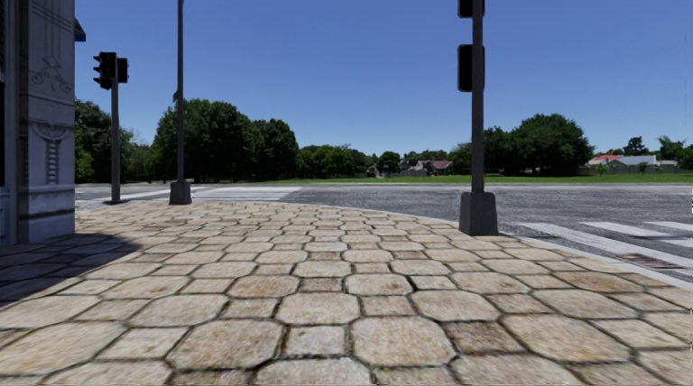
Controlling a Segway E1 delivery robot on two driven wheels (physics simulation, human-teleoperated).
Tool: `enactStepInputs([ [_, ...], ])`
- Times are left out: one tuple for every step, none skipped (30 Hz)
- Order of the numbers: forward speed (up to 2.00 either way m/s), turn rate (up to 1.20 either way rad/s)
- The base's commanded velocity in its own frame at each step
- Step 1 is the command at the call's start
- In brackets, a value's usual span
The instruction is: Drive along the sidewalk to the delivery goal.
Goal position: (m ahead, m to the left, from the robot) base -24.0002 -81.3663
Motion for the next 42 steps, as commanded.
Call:
enactStepInputs([
  [2.00, -0.58],
  [2.00, -0.58],
  [2.00, -0.60],
  [2.00, -0.60],
  [2.00, -0.60],
  [2.00, -0.61],
  [2.00, -0.61],
  [2.00, -0.61],
  [2.00, -0.61],
  [2.00, -0.61],
  [2.00, -0.61],
  [2.00, -0.61],
  [2.00, -0.61],
  [2.00, -0.61],
  [2.00, -0.61],
  [2.00, -0.61],
  [2.00, -0.61],
  [2.00, -0.61],
  [2.00, -0.61],
  [2.00, -0.61],
  [2.00, -0.61],
  [2.00, -0.61],
  [2.00, -0.61],
  [2.00, -0.61],
  [2.00, -0.61],
  [2.00, -0.61],
  [2.00, -0.62],
  [2.00, -0.67],
  [2.00, -0.69],
  [2.00, -0.69],
  [2.00, -0.69],
  [2.00, -0.69],
  [2.00, -0.69],
  [2.00, -0.69],
  [2.00, -0.70],
  [2.00, -0.70],
  [2.00, -0.70],
  [2.00, -0.70],
  [2.00, -0.70],
  [2.00, -0.70],
  [2.00, -0.70],
  [2.00, -0.70],
])
